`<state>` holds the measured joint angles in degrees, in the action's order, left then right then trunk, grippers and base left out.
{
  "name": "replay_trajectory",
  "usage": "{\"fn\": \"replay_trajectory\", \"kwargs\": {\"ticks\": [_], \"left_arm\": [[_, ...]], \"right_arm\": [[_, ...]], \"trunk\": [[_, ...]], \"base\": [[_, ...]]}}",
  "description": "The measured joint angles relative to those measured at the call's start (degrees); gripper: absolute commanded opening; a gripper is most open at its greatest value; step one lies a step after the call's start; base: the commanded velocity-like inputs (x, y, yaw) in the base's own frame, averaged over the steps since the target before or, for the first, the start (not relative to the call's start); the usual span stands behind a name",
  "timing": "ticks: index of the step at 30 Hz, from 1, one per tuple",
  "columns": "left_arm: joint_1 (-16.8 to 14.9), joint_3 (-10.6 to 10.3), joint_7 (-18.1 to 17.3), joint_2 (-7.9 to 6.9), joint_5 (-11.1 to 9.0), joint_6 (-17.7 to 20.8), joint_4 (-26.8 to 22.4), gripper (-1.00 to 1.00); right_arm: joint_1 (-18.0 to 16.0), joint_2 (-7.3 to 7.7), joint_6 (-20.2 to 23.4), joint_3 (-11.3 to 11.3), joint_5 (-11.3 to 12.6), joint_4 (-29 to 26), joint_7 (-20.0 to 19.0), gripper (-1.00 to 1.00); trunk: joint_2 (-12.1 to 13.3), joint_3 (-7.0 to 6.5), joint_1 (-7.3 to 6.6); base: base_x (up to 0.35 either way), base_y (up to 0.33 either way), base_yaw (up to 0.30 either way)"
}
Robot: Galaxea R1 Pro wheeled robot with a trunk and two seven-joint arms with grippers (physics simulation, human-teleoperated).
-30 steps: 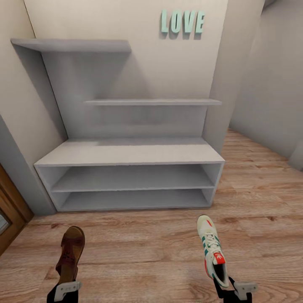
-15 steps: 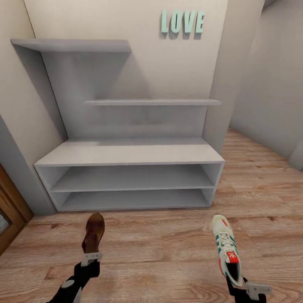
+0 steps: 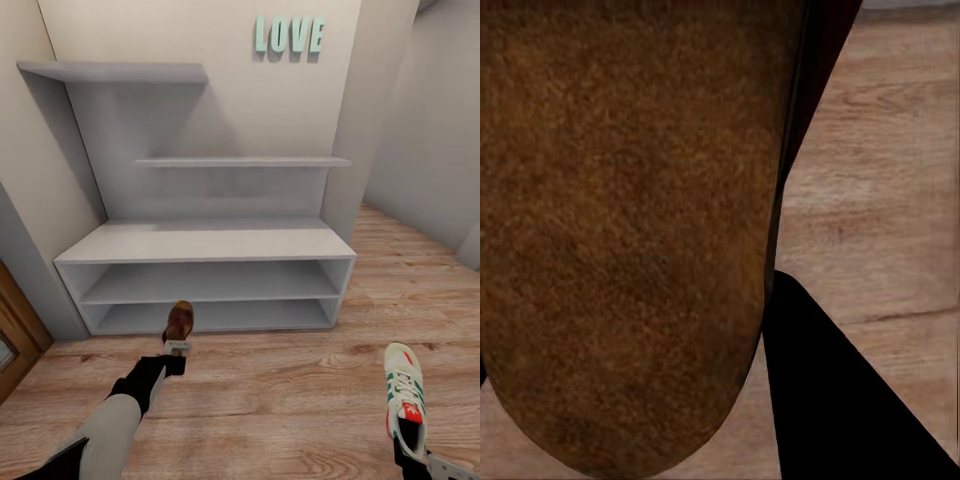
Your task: Pick up the two gym shoes and the two sandals from the corridor floor and place them onto the hallstand (shoe rack) in the corridor, making sure they are on the rack and not on the floor. Arrange them so the two gym shoes are next to each other and the two sandals are next to each other.
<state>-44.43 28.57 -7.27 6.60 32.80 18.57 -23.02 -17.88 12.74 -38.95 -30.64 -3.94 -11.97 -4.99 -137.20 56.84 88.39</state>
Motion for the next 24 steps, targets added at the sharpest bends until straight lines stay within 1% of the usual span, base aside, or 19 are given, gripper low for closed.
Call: {"fn": "replay_trajectory", "kwargs": {"ticks": [6,8,9,10,15,24], "left_arm": [[-4.58,-0.20,3.01,0.70,0.16,5.18,0.14,-1.00],[-5.10,-0.15,4.20,0.75,0.29,5.75,0.11,-1.00],[-5.38,-0.23,5.35,0.75,0.55,6.13,-0.31,-1.00],[-5.46,-0.37,5.62,0.74,0.43,6.39,-0.53,-1.00],[-5.92,-0.52,5.73,0.78,0.33,6.83,-0.77,-1.00],[-6.53,-0.55,5.80,0.62,0.31,7.84,-0.76,-1.00]], "right_arm": [[0.00,0.13,-0.03,-0.56,-0.16,0.03,-0.12,-1.00],[0.00,-0.09,-0.10,-0.13,-0.39,0.05,-0.20,-1.00],[0.00,-0.26,-0.09,1.04,-0.50,0.05,-0.26,-1.00],[0.00,-0.30,-0.10,1.61,-0.55,0.07,-0.19,-1.00],[0.00,-0.35,-0.07,1.79,-0.32,0.05,-0.13,-1.00],[0.00,0.08,-0.02,1.64,-0.16,0.00,-0.10,-1.00]], "trunk": [[0.00,0.00,0.00],[0.00,0.01,0.00],[0.00,0.01,0.00],[0.00,0.01,0.00],[0.00,0.04,0.00],[-3.59,2.18,1.98]], "base": [[0.000,0.000,0.000],[0.000,0.000,0.000],[0.000,0.000,0.000],[0.000,0.000,0.000],[0.000,0.000,0.000],[0.000,0.000,0.000]]}}
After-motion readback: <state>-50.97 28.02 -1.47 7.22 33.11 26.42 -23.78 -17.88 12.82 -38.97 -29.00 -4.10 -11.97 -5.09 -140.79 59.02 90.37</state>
